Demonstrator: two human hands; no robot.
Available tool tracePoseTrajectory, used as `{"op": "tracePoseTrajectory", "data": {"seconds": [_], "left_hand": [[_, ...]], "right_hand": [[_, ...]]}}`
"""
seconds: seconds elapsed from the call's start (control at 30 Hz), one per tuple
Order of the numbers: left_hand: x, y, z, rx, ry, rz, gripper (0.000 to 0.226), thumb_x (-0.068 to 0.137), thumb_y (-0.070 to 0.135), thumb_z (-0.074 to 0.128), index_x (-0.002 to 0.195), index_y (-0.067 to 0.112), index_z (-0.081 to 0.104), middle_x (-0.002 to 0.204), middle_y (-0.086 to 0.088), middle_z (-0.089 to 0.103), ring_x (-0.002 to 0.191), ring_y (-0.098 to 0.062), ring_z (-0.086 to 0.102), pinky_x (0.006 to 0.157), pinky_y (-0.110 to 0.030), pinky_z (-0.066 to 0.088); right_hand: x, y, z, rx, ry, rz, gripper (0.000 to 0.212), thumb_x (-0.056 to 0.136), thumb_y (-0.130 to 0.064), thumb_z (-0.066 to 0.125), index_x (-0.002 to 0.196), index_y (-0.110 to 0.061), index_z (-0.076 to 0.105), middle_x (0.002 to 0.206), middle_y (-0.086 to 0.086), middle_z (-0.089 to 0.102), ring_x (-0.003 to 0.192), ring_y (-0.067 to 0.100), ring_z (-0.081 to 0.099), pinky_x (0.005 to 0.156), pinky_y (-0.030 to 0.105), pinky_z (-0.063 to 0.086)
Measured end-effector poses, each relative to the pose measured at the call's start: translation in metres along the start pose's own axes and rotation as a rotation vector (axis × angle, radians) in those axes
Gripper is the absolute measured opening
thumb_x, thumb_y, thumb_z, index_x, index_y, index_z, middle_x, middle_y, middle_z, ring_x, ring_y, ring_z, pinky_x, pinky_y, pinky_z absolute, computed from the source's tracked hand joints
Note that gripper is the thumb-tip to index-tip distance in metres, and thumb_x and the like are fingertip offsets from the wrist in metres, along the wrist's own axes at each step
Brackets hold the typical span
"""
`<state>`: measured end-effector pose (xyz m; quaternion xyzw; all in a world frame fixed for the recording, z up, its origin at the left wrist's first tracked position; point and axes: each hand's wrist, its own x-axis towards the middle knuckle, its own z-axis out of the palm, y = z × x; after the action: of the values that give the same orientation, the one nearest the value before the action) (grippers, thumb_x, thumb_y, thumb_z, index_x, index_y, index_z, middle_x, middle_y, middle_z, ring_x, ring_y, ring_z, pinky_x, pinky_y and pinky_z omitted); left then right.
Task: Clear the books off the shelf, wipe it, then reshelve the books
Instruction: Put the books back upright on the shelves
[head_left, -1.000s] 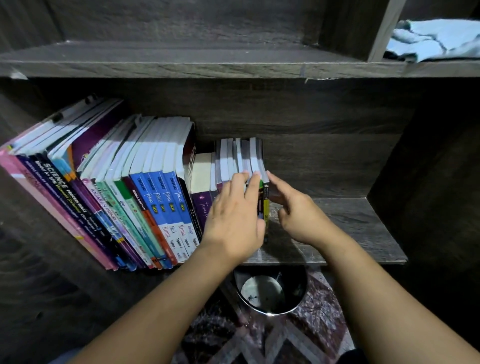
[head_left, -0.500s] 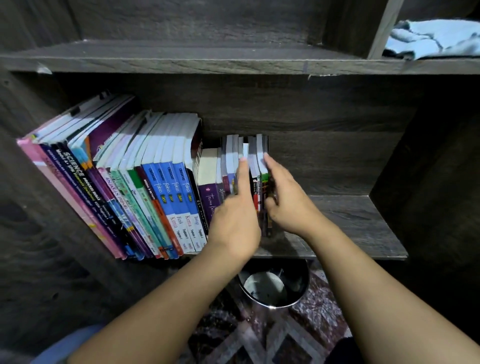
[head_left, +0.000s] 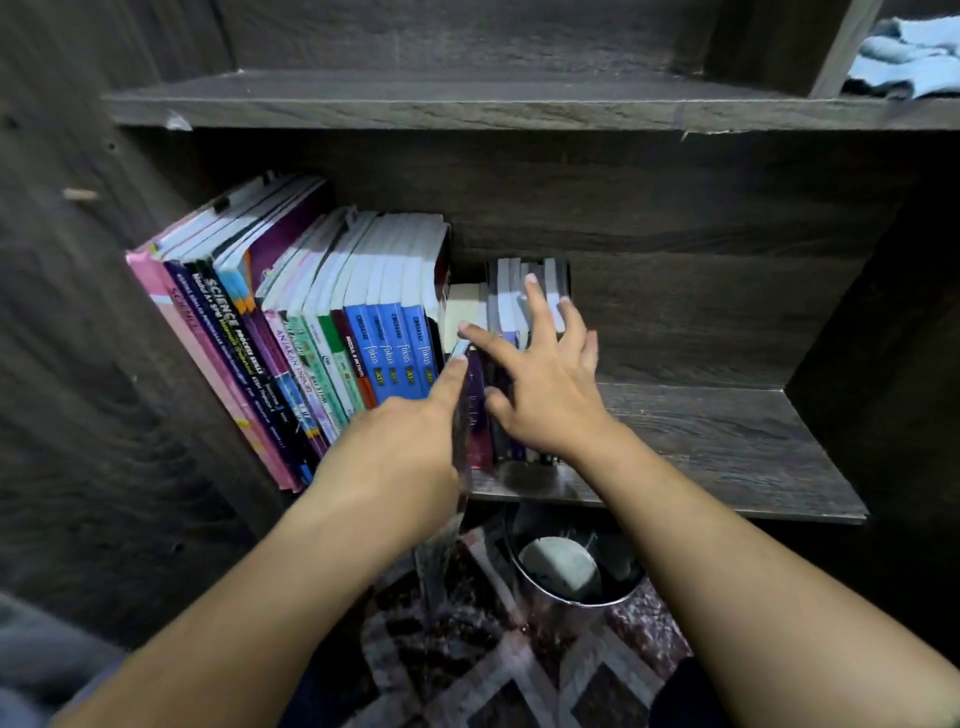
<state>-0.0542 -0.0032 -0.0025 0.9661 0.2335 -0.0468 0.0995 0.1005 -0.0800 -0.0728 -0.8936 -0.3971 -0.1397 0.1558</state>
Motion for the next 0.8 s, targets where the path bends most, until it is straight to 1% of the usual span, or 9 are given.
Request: {"op": "tracePoseTrajectory", "data": {"seconds": [0.07,0.17,0.27,0.33,0.5,0.63,0.7,0.8], "left_hand": [[-0.004,-0.005,0.004,-0.005,-0.027,-0.026,0.095,0.091,0.022,0.055,0.149,0.043,-0.018,0.077,0.004,0.047,0.074,-0.02,0.05,0.068,-0.034,0.045],[-0.01,-0.01,0.007,0.005,-0.032,-0.039,0.096,0.091,0.02,0.054,0.148,0.042,-0.019,0.077,0.006,0.04,0.074,-0.02,0.047,0.067,-0.033,0.041],[-0.012,-0.012,0.009,0.024,-0.053,-0.057,0.098,0.091,0.019,0.054,0.146,0.044,-0.023,0.078,0.002,0.042,0.077,-0.023,0.05,0.065,-0.034,0.042],[-0.011,-0.012,0.01,0.024,-0.059,-0.059,0.099,0.091,0.018,0.055,0.146,0.045,-0.023,0.079,0.001,0.044,0.078,-0.023,0.051,0.065,-0.034,0.043],[-0.008,-0.007,0.01,0.026,-0.051,-0.075,0.101,0.09,0.017,0.058,0.147,0.043,-0.021,0.079,0.001,0.042,0.082,-0.021,0.051,0.07,-0.034,0.046],[-0.008,-0.003,0.01,0.031,-0.045,-0.086,0.103,0.089,0.015,0.06,0.148,0.043,-0.02,0.081,0.001,0.043,0.085,-0.022,0.051,0.078,-0.036,0.051],[-0.008,-0.003,0.01,0.019,-0.044,-0.088,0.102,0.09,0.015,0.06,0.148,0.043,-0.019,0.085,0.0,0.044,0.087,-0.023,0.051,0.079,-0.036,0.051],[-0.009,-0.003,0.01,0.0,-0.051,-0.089,0.102,0.089,0.013,0.059,0.148,0.043,-0.018,0.083,0.001,0.046,0.085,-0.022,0.054,0.079,-0.037,0.052]], "right_hand": [[0.001,-0.002,0.005,-0.031,0.042,0.015,0.062,0.084,-0.045,0.059,0.138,-0.058,0.032,0.159,0.005,-0.02,0.142,0.044,-0.005,0.108,0.072,0.007],[0.004,-0.009,0.015,-0.014,0.121,0.075,0.051,0.082,-0.053,0.059,0.13,-0.056,0.043,0.16,0.006,-0.015,0.142,0.045,-0.003,0.106,0.074,0.003],[0.01,-0.016,0.021,0.018,0.166,0.158,0.045,0.08,-0.062,0.058,0.123,-0.053,0.051,0.161,0.006,-0.007,0.142,0.044,0.0,0.106,0.072,0.0],[0.013,-0.016,0.023,0.003,0.177,0.184,0.043,0.08,-0.063,0.058,0.121,-0.05,0.054,0.161,0.006,-0.002,0.142,0.043,0.003,0.107,0.072,0.0],[0.017,-0.018,0.029,-0.029,0.235,0.216,0.048,0.074,-0.066,0.062,0.116,-0.043,0.059,0.161,0.009,0.007,0.14,0.046,0.011,0.105,0.074,0.002],[0.02,-0.02,0.04,-0.099,0.318,0.234,0.058,0.064,-0.061,0.072,0.116,-0.038,0.06,0.159,0.013,0.015,0.136,0.047,0.02,0.102,0.077,0.009],[0.021,-0.016,0.045,-0.155,0.359,0.202,0.063,0.062,-0.065,0.071,0.117,-0.037,0.059,0.158,0.014,0.017,0.135,0.048,0.022,0.1,0.078,0.009],[0.022,-0.009,0.05,-0.195,0.404,0.178,0.062,0.066,-0.072,0.063,0.117,-0.036,0.058,0.158,0.014,0.01,0.137,0.046,0.018,0.099,0.078,0.008]]}}
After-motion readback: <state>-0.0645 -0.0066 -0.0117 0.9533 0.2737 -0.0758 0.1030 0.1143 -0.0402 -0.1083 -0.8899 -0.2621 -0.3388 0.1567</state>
